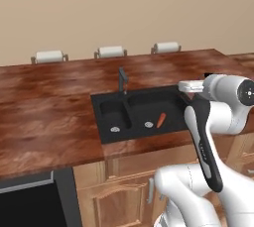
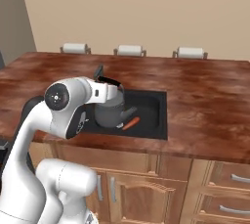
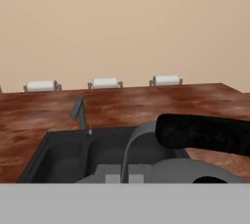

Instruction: Open the cabinet, pick the kettle from the cabinet, and place it in the sink.

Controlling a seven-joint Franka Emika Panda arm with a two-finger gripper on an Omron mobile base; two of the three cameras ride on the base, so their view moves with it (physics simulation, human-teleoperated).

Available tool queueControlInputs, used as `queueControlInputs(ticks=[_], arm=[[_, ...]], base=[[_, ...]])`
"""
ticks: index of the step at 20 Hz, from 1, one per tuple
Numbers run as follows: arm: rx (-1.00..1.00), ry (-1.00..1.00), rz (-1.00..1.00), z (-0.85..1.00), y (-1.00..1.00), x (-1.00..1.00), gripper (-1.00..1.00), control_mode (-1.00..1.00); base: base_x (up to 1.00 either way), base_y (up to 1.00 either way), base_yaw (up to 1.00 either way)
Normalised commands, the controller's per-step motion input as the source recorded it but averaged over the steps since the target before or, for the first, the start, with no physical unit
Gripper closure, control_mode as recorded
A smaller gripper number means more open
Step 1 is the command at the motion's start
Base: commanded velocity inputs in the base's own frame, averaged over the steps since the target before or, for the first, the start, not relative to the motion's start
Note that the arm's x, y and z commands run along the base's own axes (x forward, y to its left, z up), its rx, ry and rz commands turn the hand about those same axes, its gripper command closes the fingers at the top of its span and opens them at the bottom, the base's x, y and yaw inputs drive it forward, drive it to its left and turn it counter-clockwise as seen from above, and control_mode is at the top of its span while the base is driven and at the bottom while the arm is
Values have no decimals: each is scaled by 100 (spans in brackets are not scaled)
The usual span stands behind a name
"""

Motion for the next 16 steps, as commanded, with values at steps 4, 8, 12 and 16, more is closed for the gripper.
queueControlInputs(ticks=[4,8,12,16], arm=[[0,0,0,0,0,0,100,100],[0,0,0,0,0,0,100,100],[0,0,0,0,0,0,100,100],[0,0,0,0,0,0,100,100]], base=[[35,-9,0],[24,-18,0],[22,-34,0],[27,-46,2]])
